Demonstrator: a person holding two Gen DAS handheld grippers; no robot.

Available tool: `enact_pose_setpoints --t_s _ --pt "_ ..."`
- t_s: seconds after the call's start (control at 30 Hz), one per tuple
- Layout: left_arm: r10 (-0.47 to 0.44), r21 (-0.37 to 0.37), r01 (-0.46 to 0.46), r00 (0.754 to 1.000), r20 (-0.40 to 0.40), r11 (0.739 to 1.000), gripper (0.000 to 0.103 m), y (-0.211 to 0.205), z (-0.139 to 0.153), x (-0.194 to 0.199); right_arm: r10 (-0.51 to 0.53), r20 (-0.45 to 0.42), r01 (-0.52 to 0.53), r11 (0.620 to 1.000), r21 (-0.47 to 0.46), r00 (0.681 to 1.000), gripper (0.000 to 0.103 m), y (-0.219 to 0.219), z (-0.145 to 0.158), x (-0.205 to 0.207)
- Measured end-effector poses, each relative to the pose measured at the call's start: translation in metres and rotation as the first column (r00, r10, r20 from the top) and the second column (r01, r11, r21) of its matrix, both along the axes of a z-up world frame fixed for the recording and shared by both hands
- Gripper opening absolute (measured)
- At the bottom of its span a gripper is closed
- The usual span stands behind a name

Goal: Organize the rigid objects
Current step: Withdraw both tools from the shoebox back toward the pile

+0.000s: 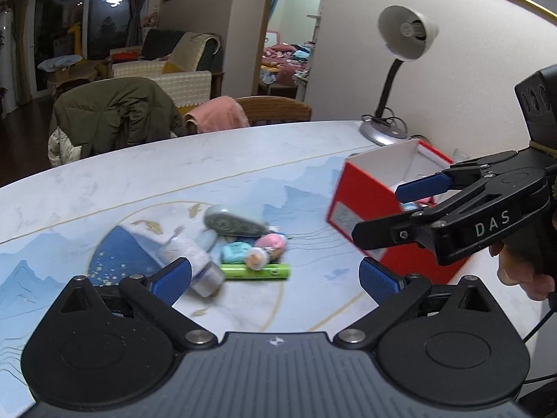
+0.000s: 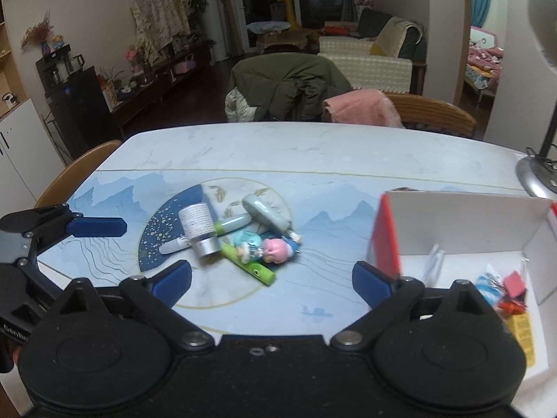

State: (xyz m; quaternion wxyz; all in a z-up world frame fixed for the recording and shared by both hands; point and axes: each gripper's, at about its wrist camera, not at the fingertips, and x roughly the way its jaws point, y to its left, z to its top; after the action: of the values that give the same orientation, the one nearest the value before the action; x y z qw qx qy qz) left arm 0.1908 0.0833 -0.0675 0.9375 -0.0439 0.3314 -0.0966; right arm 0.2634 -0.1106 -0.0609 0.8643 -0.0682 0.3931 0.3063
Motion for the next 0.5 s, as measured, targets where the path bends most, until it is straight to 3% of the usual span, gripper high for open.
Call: enact_pose_setpoints --t_s 0.3,0.5 --pt "-0.007 0.14 0.007 1.0 -0.003 0.99 0.103 0.024 -0.033 0.024 0.051 -0.041 -0.053 0.998 -0.041 0.998 0.102 0.043 -0.031 0.027" --pt "-0.067 0.176 0.069 0.998 -0.014 0.982 0.103 0.031 -0.054 0.042 0.03 -0.09 -0.036 0.997 -0.068 0.996 0.102 0.055 -0.056 0.05"
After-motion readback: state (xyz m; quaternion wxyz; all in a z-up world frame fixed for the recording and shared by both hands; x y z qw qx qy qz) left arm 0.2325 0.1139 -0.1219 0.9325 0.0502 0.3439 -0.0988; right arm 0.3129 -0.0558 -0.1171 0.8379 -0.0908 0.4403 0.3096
